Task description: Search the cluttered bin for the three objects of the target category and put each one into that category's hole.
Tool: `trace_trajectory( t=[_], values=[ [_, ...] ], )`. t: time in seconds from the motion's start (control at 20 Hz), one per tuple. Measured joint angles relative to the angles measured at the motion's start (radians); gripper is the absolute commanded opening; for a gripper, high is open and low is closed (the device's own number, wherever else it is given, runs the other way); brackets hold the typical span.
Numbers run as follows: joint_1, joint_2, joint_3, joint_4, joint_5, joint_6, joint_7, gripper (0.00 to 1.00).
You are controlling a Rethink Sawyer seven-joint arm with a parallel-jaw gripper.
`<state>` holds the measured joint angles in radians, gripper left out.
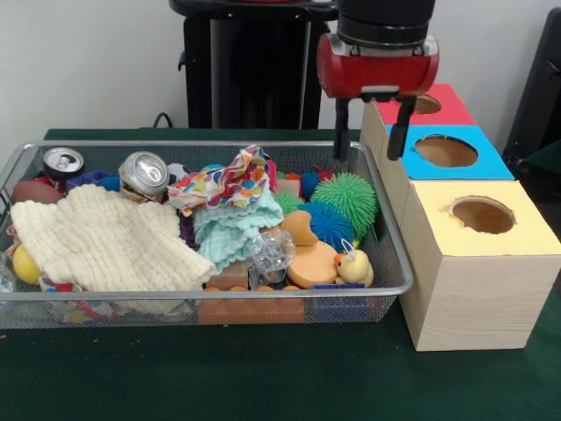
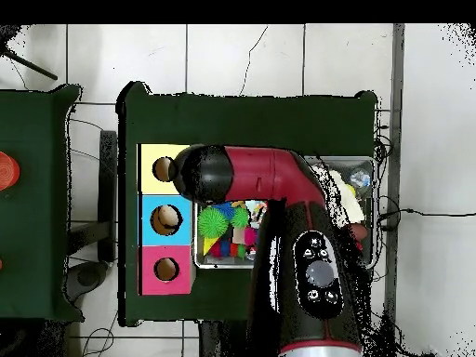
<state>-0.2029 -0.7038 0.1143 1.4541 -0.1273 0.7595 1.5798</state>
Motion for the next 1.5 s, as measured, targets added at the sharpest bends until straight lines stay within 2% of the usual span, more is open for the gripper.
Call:
trace_trajectory(
  t=[0.35, 0.65, 1.15, 1.5],
  values=[
    [-0.021, 0.082, 0.052, -0.124, -0.003, 0.017, 0.0, 1.0],
    [-0.063, 0.1, 0.082, -0.168, -0.021, 0.025, 0.0, 1.0],
    [-0.175, 0.073, 0.117, -0.205, -0.063, 0.147, 0.0, 1.0],
    [-0.26, 0.023, 0.141, -0.171, -0.069, 0.132, -0.001, 1.0]
  ],
)
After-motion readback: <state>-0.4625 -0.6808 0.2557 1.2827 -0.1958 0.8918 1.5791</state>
